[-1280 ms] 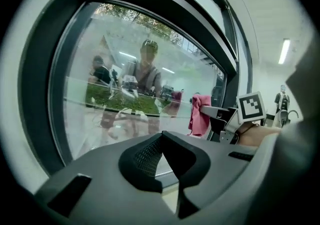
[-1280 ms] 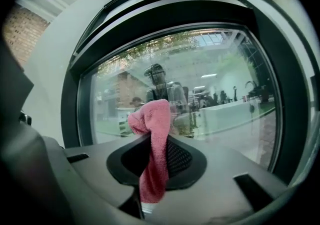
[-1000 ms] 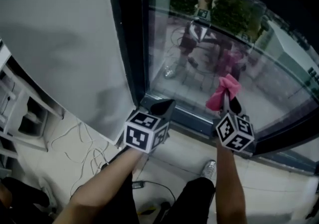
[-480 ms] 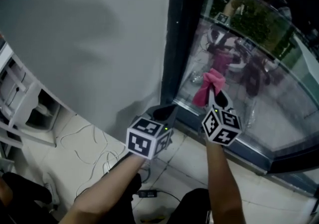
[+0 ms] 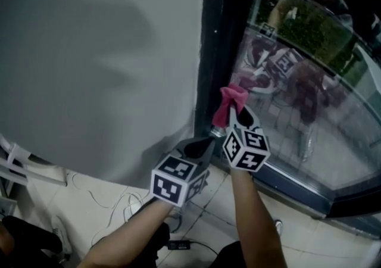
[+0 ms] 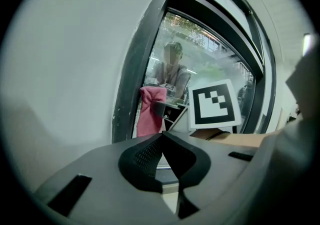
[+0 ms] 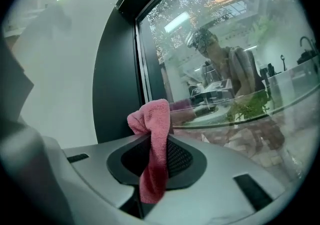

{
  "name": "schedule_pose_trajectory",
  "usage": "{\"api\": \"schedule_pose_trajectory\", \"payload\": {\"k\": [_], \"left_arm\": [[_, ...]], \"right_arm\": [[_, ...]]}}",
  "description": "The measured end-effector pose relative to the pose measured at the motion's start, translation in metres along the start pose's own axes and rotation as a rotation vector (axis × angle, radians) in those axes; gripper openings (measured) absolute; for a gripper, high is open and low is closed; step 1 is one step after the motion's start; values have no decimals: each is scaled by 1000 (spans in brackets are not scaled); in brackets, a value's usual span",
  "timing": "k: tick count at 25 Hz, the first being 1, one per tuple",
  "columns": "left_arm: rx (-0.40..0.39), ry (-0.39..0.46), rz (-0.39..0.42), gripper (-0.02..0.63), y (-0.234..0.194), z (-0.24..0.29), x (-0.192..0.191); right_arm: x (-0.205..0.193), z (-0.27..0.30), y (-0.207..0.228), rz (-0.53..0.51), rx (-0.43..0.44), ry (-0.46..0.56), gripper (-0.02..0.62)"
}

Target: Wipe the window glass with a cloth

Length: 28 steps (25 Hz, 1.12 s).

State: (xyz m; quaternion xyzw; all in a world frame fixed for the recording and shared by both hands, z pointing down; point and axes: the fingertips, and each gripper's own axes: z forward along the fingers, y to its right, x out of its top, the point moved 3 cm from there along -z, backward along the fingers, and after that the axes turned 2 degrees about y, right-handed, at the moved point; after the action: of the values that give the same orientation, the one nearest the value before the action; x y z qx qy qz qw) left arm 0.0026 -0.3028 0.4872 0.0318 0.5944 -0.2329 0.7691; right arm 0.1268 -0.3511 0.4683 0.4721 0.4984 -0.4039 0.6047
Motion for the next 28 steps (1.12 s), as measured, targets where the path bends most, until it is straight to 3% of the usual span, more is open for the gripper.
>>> {"api": "schedule_pose_trajectory", "payload": {"k": [7, 14, 28], "left_arm": [[1, -7, -9, 6, 1, 13, -7], [-28, -23, -8, 6, 21, 27, -13], [-186, -46, 69, 6, 152, 84, -20]], "right_arm": [[-8, 9, 10, -23, -33, -5, 54], [-7, -24, 48, -16, -94, -10, 54], [13, -143, 165, -45, -195, 1, 55]]}}
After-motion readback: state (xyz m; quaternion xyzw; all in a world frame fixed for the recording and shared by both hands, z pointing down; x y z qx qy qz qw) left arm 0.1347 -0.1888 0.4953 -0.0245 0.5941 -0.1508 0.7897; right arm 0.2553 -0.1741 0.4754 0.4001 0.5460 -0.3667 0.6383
